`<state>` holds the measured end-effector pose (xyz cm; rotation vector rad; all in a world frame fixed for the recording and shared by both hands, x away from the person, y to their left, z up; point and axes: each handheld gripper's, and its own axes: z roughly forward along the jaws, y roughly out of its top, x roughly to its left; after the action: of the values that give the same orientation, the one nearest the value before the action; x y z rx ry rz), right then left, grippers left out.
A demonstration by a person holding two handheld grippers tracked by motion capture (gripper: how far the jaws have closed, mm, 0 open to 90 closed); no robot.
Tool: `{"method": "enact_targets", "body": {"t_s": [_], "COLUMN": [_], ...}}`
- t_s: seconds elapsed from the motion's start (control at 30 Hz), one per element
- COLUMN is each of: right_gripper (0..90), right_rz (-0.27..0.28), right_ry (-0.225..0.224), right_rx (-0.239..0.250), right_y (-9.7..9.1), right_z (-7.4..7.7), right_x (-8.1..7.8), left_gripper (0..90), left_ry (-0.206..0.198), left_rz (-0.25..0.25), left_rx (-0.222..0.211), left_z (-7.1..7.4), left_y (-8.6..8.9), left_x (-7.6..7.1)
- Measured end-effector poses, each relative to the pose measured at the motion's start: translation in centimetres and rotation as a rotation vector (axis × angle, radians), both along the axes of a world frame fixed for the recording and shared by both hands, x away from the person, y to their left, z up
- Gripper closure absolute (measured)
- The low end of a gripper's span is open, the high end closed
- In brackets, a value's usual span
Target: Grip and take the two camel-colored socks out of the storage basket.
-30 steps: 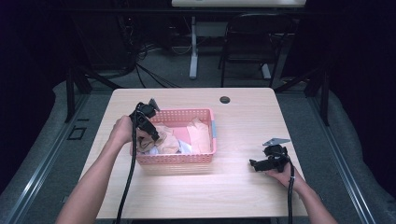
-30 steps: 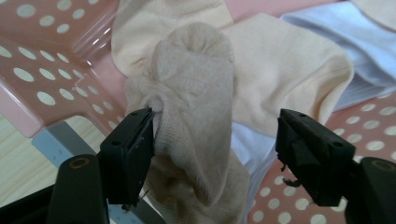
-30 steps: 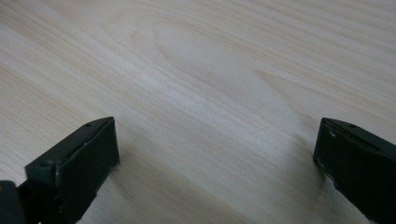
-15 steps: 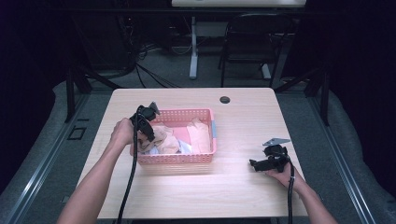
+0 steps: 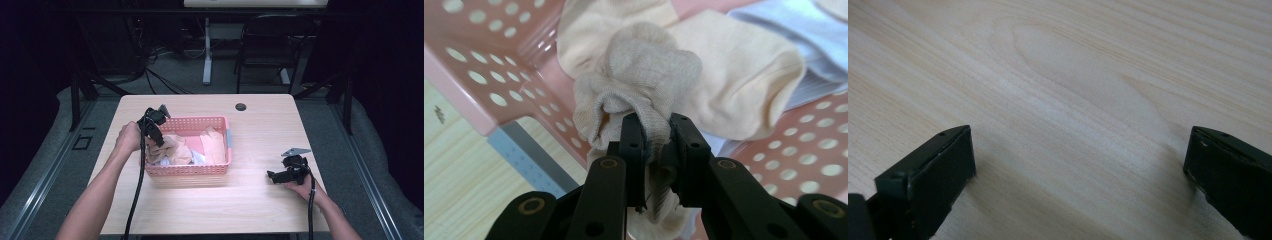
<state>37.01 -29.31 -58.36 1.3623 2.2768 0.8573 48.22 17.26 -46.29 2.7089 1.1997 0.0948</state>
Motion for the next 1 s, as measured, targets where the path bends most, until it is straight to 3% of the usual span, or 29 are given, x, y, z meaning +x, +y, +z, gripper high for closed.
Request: {"method": "enact_targets", "body": {"t_s": [0.5, 0.7, 1.0], "right_gripper": [0.0, 0.0, 0.0], "right_rz": [0.0, 0.001, 0.002], "right_ry": [0.0, 0.001, 0.0], "right_rx": [0.0, -0.002, -0.002], "right_y": [0.0, 0.0, 0.0], "right_z": [0.0, 0.0, 0.0], "right_x": [0.0, 0.0, 0.0], "left_gripper": [77.8, 77.8, 77.7], "left_ry": [-0.095, -0.11, -0.128], "left_rz": [-0.051, -0.059, -0.048], "left_rx": [-0.024, -0.023, -0.024], "left_z": [7.5, 9.0, 9.9], "left_y": [-1.2, -1.3, -0.5], "left_x": [-0.6, -0.8, -0.9]}}
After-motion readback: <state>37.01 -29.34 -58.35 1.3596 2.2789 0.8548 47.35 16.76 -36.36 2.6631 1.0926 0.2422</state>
